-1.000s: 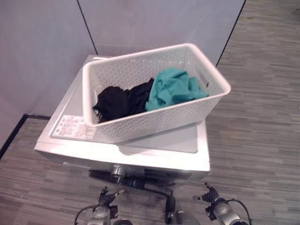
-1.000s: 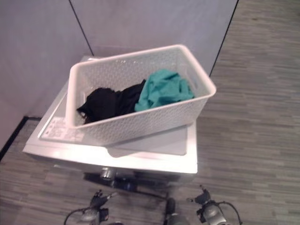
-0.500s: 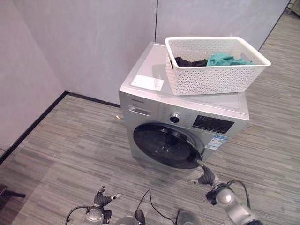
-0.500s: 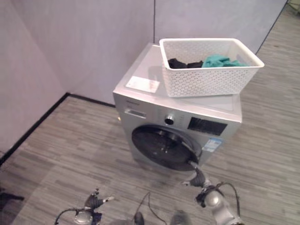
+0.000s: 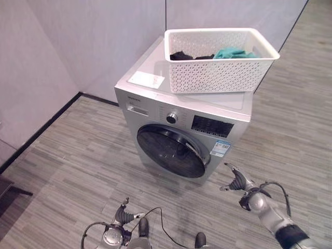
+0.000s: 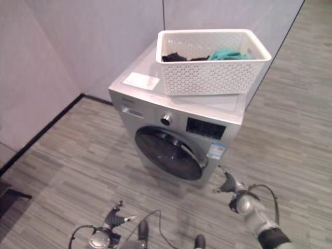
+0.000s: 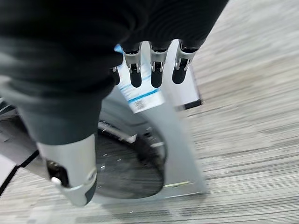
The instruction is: Grab the laundry basket,head to the washer,open it,put in the laundry and shut it.
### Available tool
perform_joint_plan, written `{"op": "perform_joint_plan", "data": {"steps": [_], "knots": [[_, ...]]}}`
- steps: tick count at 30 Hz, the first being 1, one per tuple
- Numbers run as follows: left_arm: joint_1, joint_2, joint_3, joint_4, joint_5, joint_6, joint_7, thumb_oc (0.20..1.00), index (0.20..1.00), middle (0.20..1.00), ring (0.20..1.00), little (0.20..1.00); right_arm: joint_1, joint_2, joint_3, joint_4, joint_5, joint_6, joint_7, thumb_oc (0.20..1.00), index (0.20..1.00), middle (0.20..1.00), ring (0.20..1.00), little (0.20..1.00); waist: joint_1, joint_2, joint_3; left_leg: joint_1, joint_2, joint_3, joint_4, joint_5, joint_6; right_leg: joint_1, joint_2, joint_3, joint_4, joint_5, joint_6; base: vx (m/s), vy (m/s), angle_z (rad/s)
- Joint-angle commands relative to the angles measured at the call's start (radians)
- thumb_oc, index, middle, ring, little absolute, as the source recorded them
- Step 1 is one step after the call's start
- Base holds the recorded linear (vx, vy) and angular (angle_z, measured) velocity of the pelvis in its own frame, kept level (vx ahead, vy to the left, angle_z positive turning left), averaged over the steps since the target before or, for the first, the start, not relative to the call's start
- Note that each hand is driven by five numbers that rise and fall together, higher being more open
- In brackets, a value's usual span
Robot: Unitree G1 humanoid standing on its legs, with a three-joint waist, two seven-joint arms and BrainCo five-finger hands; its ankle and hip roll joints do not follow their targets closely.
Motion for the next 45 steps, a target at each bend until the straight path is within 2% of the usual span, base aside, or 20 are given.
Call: {"op": "perform_joint_plan", "data": {"steps": [1,11,19,25,26,31,36,40,41,43,45], "knots": [[-0.09,0.062,0.006,-0.01,-0.054,-0.053,0.002,1.0,1.0,1.0,1.0,1.0,-0.118,0.053,0.008,0.034,0.028,-0.015,-0.056,1.0,1.0,1.0,1.0,1.0,0.01,-0.076,0.042,0.061,-0.025,-0.003,0.049,-0.151,-0.008,-0.074,-0.094,0.02,0.015,-0.007,0.03,-0.03,0.001,0.09],[-0.101,0.048,-0.011,0.017,-0.066,-0.054,0.014,1.0,1.0,1.0,1.0,1.0,-0.176,0.106,0.048,0.073,0.059,-0.011,-0.072,1.0,1.0,1.0,1.0,1.0,0.015,-0.054,0.073,0.03,-0.033,-0.006,0.046,-0.137,-0.004,-0.116,-0.097,0.027,0.02,0.004,0.025,-0.02,0.009,0.05],[-0.118,0.059,-0.01,-0.007,-0.141,-0.087,0.023,1.0,1.0,1.0,1.0,1.0,-0.329,0.101,0.05,0.145,0.075,-0.017,-0.149,1.0,1.0,1.0,1.0,1.0,0.029,-0.021,0.123,-0.05,-0.051,0.004,0.072,-0.122,-0.007,-0.198,-0.113,0.039,0.039,0.023,0.023,-0.06,0.029,-0.03],[-0.142,0.064,-0.026,-0.028,-0.169,-0.115,0.028,1.0,1.0,1.0,1.0,1.0,-0.452,0.061,0.11,0.202,0.031,-0.036,-0.166,1.0,1.0,1.0,1.0,1.0,0.04,0.018,0.163,-0.116,-0.067,0.007,0.085,-0.103,-0.014,-0.258,-0.135,0.046,0.057,0.034,0.025,-0.06,0.024,0.0],[-0.152,0.066,-0.037,-0.042,-0.19,-0.13,0.032,1.0,1.0,1.0,1.0,1.0,-0.531,0.045,0.153,0.267,0.02,-0.049,-0.166,1.0,1.0,1.0,1.0,1.0,0.052,0.039,0.179,-0.139,-0.07,0.008,0.09,-0.096,-0.017,-0.284,-0.143,0.051,0.061,0.04,0.027,-0.09,0.034,-0.06],[-0.187,0.062,-0.046,-0.057,-0.238,-0.155,0.046,1.0,1.0,1.0,1.0,1.0,-0.675,0.064,0.232,0.384,0.027,-0.055,-0.157,1.0,1.0,1.0,1.0,1.0,0.074,0.065,0.193,-0.177,-0.068,0.026,0.089,-0.08,-0.025,-0.32,-0.146,0.058,0.039,0.054,0.032,-0.03,0.015,-0.04],[-0.199,0.029,-0.017,-0.064,-0.32,-0.147,0.068,1.0,1.0,1.0,1.0,1.0,-0.581,0.221,0.234,0.293,0.1,-0.055,-0.15,1.0,1.0,1.0,1.0,1.0,0.068,0.061,0.194,-0.175,-0.058,0.025,0.083,-0.076,-0.026,-0.316,-0.134,0.058,0.029,0.055,0.026,0.01,-0.032,-0.08],[-0.204,0.026,-0.011,-0.081,-0.331,-0.147,0.083,1.0,1.0,1.0,1.0,1.0,-0.54,0.325,0.232,0.332,0.133,-0.056,-0.163,1.0,1.0,1.0,1.0,1.0,0.072,0.058,0.19,-0.167,-0.054,0.023,0.084,-0.08,-0.026,-0.304,-0.129,0.052,0.024,0.053,0.025,0.0,-0.005,-0.01],[-0.212,0.023,-0.009,-0.076,-0.328,-0.142,0.103,1.0,1.0,1.0,1.0,1.0,-0.507,0.401,0.227,0.371,0.182,-0.054,-0.17,1.0,1.0,1.0,1.0,1.0,0.075,0.054,0.186,-0.157,-0.049,0.024,0.081,-0.082,-0.027,-0.293,-0.127,0.044,0.023,0.05,0.025,0.03,-0.029,-0.06],[-0.214,0.023,-0.01,-0.058,-0.314,-0.127,0.124,1.0,1.0,1.0,1.0,1.0,-0.475,0.471,0.235,0.398,0.236,-0.052,-0.171,1.0,1.0,1.0,1.0,1.0,0.078,0.046,0.178,-0.142,-0.042,0.026,0.077,-0.084,-0.029,-0.278,-0.122,0.037,0.024,0.045,0.023,0.03,-0.023,-0.06],[-0.214,0.021,-0.011,-0.04,-0.307,-0.116,0.133,1.0,1.0,1.0,1.0,1.0,-0.453,0.5,0.241,0.407,0.269,-0.052,-0.171,1.0,1.0,1.0,1.0,1.0,0.079,0.042,0.175,-0.133,-0.037,0.027,0.076,-0.085,-0.03,-0.269,-0.12,0.033,0.024,0.041,0.023,0.02,-0.008,-0.01]]}}
